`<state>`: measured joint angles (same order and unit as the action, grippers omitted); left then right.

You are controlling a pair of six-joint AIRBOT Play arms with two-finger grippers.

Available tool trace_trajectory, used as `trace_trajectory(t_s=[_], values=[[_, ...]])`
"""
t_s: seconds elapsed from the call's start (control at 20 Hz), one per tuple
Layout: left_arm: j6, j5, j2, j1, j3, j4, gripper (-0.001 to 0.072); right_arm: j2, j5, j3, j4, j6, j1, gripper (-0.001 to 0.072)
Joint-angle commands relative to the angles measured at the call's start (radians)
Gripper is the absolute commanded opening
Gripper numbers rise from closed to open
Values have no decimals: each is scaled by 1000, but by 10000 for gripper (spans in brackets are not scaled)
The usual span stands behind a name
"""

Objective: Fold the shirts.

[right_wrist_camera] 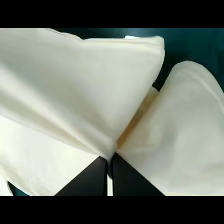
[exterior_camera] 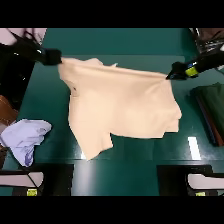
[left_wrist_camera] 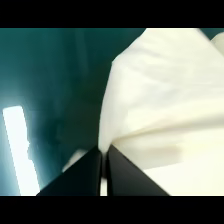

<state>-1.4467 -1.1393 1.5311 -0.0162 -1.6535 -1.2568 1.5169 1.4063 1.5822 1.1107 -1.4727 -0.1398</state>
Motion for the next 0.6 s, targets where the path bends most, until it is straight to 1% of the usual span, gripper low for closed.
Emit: trace_trajectory(t_s=[0.0, 0.05, 0.1, 0.15, 0.2, 0.3, 0.4, 0.55], values=[[-5, 40, 121, 1, 17, 5, 300, 126, -64, -9, -65, 15, 2, 18], [-5, 44, 120, 1, 16, 6, 507, 141, -69, 9, -80, 16, 2, 19], [-6, 38, 116, 5, 16, 8, 507, 150, -69, 28, -100, 20, 2, 24], [-16, 15, 109, 13, 15, 8, 507, 153, -68, 51, -126, 37, 2, 166], [-19, -31, 102, 28, 8, 13, 507, 148, -56, 70, -143, 47, 5, 353], [-8, -152, 71, 68, 11, 15, 501, 116, -8, 86, -177, 95, 18, 356], [35, -220, 8, 103, 87, 15, 501, 45, 22, 33, -178, 119, 35, 355], [60, -187, -122, 127, 345, 55, 501, -105, 26, -145, -183, 132, 75, 355]])
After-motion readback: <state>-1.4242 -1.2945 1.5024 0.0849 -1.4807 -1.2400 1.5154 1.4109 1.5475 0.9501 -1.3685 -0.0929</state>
